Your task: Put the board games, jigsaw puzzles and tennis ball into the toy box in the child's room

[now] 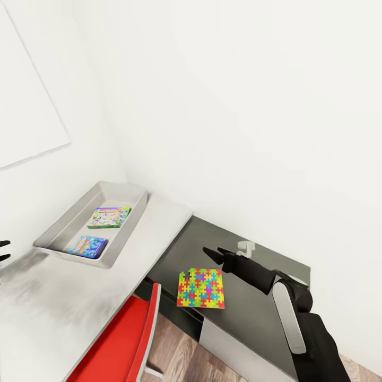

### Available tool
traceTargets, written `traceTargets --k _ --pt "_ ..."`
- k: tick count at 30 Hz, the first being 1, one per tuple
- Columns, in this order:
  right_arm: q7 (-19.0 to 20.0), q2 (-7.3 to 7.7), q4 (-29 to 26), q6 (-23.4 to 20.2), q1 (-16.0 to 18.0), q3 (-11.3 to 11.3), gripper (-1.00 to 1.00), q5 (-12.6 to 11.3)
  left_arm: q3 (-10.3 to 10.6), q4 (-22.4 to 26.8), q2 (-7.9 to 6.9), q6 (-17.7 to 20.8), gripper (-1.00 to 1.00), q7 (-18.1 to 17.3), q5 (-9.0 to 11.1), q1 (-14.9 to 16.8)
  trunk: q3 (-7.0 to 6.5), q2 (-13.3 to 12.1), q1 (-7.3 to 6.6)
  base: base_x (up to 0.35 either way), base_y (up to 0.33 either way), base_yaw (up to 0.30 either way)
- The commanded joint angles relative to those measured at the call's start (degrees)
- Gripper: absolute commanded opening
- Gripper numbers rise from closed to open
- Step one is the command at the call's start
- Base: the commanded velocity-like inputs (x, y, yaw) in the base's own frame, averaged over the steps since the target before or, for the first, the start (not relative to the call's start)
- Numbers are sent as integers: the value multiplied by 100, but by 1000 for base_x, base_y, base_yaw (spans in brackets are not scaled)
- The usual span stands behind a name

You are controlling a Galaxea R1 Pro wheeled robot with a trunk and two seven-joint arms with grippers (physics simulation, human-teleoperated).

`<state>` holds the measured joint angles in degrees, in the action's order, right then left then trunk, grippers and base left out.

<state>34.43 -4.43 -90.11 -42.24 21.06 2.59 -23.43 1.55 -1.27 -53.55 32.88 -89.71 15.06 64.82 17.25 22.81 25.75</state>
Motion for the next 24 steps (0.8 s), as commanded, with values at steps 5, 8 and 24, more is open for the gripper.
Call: traceTargets --k 5,8,24 --pt "17 -7 -5 -37 7 13 100 -10 21 -13 43 57 100 -29 6 13 -37 11 3 -23 0 32" --pt "16 -7 -5 -32 8 13 100 -6 19 -13 55 54 100 -29 6 13 -66 11 3 -6 0 54" --pt "12 -13 -7 -22 3 7 100 25 21 -13 72 52 100 -29 -3 13 -218 11 3 -222 0 80"
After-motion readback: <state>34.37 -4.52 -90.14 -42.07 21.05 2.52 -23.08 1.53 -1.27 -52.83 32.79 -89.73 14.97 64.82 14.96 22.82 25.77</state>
